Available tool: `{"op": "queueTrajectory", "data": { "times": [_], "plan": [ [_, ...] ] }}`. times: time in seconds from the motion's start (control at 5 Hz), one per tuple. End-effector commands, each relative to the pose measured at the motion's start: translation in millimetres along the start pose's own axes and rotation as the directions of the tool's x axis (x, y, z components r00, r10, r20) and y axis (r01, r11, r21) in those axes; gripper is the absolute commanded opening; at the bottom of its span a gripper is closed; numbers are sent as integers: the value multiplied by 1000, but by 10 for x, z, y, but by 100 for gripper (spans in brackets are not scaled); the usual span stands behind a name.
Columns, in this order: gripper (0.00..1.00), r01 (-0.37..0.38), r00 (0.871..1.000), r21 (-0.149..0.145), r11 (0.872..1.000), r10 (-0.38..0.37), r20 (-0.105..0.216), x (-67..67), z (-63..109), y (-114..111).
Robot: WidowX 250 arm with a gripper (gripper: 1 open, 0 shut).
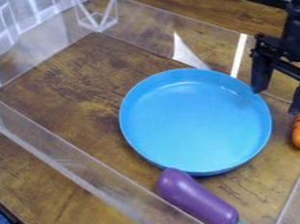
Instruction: Remove the carrot from the blue tray and put it on the table
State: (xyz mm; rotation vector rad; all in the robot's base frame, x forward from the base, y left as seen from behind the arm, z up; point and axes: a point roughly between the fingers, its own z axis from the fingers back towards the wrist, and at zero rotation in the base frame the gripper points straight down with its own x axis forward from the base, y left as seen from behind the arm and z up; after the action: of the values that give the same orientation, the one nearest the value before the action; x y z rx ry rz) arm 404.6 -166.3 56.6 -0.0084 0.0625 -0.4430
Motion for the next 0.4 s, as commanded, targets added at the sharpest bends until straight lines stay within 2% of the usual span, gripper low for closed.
{"op": "queueTrajectory", "data": {
  "times": [0.0,0.2],
  "plan": [
    [100,33,996,11,999,-34,83,134,244,-63],
    [100,51,995,12,999,-52,82,200,186,-83]
  ]
}}
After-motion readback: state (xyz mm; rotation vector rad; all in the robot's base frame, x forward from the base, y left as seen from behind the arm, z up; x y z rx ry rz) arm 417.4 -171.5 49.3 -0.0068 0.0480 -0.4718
